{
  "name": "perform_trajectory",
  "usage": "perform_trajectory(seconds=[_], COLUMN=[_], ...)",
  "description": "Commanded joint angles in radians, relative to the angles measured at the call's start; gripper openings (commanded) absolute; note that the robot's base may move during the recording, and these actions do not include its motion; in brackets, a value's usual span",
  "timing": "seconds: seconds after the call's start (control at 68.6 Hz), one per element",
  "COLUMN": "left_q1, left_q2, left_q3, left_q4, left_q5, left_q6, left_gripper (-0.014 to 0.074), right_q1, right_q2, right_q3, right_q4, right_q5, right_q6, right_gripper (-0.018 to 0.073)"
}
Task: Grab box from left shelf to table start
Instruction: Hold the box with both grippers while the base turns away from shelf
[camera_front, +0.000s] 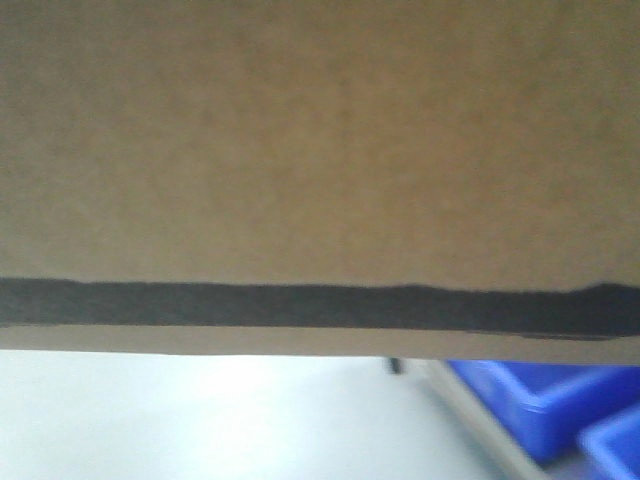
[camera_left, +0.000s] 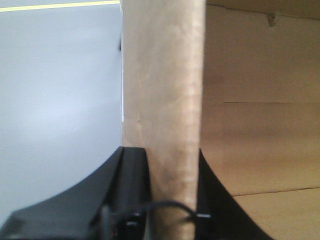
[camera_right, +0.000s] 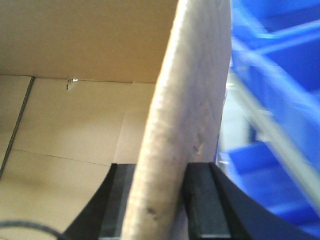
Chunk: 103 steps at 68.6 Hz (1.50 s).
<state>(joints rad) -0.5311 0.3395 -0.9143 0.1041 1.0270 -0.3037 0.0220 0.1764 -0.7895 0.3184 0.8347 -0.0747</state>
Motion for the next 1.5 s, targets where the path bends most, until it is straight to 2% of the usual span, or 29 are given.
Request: perform_trajectory(seconds=[0.0, 1.486], left_q1=[-0.015, -0.015], left_q2=[-0.004, -0.004], left_q3=[-0.045, -0.045], left_q4=[-0.093, -0.093], left_q5=[-0.196, -0.195], left_q6=[-0.021, -0.021], left_gripper=[-0.0099, -0.0099], right_q1=[-0.004, -0.004], right_q2=[0.021, 0.021], right_q3=[-0.024, -0.024], right_q4=[-0.035, -0.035], right_q5=[-0.137, -0.137], right_q6=[-0.016, -0.016], right_gripper=[0.0058, 0.0058])
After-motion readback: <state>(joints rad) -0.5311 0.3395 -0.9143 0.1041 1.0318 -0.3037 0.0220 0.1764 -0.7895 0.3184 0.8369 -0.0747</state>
